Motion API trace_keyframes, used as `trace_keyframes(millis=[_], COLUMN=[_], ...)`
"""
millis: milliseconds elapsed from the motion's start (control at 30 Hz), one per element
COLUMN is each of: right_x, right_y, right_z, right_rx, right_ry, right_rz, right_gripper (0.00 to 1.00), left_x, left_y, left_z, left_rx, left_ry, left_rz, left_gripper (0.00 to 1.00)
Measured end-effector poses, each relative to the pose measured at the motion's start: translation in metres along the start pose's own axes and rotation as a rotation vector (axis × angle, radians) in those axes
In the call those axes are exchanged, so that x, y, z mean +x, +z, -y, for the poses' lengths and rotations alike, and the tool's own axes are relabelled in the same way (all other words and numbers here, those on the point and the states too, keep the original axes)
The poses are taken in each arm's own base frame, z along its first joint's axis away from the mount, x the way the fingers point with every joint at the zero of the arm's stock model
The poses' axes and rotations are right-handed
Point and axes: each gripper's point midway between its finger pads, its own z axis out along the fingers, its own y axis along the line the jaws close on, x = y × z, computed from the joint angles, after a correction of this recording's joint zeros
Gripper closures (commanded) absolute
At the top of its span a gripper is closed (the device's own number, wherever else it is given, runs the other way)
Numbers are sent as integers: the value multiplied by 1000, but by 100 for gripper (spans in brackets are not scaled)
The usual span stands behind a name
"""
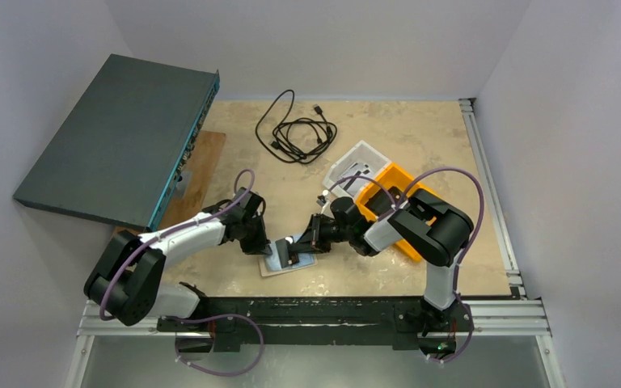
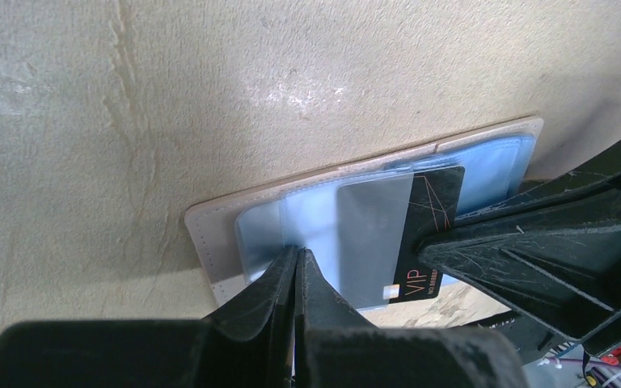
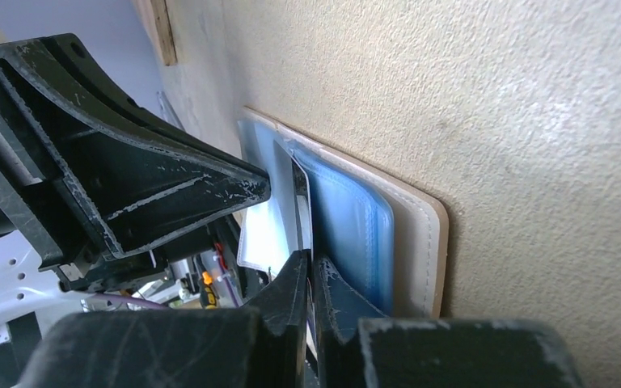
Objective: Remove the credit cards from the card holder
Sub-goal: Remove the credit card from the card holder.
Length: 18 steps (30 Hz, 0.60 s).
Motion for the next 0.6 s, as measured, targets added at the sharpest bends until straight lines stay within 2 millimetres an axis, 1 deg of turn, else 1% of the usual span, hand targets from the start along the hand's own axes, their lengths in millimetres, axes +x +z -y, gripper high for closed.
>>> trace_keyframes(millis=[233,433,600], right_x=[-2,-11,-19], right_y=[-6,-29,-46], right_z=[-2,-9,-11], right_rx=[24,77,135], right_ry=[-10,-40,-62], right_rz=[14,82,141], right_gripper=[100,100,100], left_x=[-1,-1,-2], left_y=[-1,-2,-2], left_z=[0,1,1], left_rx=[-4,-3,-5], left_ry=[0,0,1], left_rz=[1,2,3], left_gripper=[100,100,100])
